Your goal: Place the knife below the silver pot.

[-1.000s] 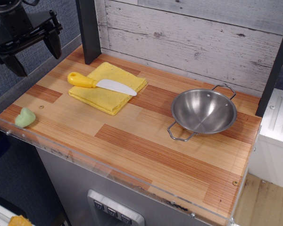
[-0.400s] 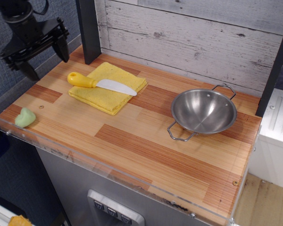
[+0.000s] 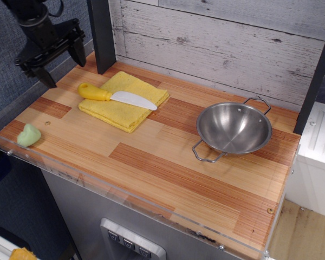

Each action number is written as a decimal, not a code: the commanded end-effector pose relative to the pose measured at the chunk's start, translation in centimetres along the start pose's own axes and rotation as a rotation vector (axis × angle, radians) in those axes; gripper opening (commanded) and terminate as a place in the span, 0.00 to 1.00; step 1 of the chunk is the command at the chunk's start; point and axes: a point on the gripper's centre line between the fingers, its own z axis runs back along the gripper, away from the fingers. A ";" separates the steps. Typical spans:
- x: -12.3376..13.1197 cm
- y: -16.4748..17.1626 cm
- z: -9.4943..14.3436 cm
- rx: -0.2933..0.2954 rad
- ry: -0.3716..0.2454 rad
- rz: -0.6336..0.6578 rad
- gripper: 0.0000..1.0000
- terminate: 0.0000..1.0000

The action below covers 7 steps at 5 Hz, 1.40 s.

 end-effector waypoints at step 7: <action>0.2 -0.3 -2.6 0.025 -0.042 0.001 0.00 0.00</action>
